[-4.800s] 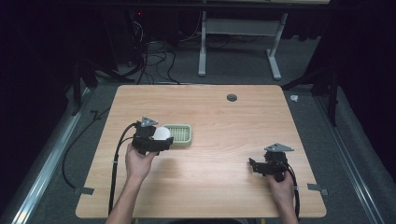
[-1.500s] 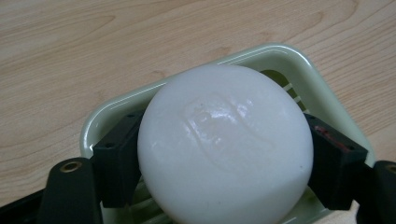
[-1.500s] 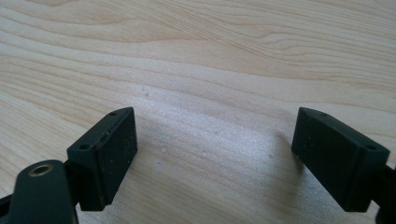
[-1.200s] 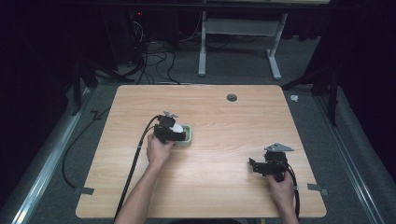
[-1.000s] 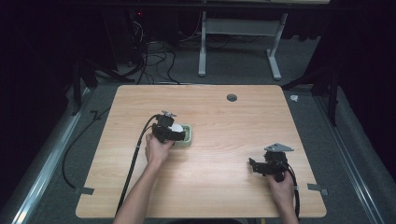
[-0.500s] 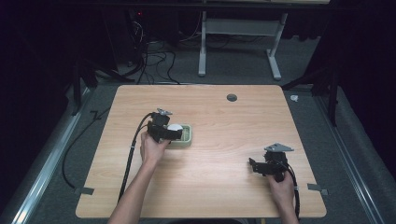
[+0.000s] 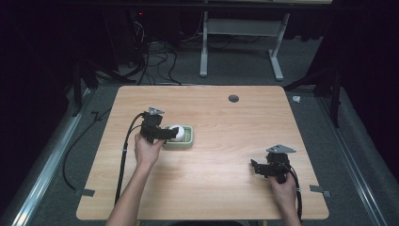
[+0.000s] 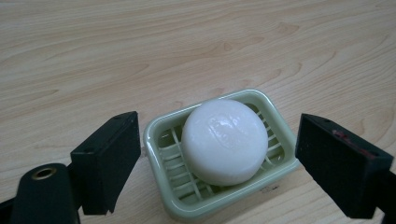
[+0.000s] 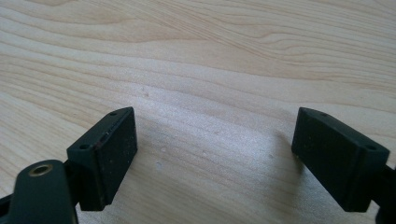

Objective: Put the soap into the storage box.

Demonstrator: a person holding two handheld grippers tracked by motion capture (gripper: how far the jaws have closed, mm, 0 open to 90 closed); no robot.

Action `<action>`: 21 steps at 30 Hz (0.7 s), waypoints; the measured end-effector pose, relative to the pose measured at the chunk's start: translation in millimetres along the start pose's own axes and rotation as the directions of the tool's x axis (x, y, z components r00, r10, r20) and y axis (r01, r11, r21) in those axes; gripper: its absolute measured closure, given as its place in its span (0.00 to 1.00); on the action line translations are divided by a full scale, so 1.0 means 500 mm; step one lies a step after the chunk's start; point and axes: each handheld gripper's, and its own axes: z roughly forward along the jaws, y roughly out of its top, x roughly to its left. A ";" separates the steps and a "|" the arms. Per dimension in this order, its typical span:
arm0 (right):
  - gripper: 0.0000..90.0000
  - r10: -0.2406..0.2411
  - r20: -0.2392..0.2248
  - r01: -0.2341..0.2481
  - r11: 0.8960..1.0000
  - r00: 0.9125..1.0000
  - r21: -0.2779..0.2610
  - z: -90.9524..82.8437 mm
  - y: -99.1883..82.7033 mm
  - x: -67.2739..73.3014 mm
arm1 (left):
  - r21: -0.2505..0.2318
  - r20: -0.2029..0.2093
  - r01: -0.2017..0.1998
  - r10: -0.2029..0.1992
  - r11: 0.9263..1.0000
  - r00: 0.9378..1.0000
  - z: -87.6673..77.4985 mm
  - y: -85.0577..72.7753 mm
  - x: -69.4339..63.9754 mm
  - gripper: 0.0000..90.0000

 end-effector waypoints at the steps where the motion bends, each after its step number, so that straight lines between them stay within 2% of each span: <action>1: 0.17 0.000 0.000 0.000 1.000 1.000 0.000 0.000 0.000 0.000 | -0.002 -0.001 0.001 -0.001 1.000 1.000 -0.003 -0.001 0.001 0.17; 11: 0.17 -0.003 -0.001 0.003 1.000 1.000 0.000 0.000 0.000 0.000 | -0.022 -0.011 0.017 -0.017 1.000 1.000 -0.036 -0.010 0.017 0.17; 21: 0.17 -0.003 -0.001 0.003 1.000 1.000 0.000 0.001 0.001 0.000 | -0.039 -0.025 0.016 -0.017 0.999 1.000 -0.071 -0.018 0.025 0.17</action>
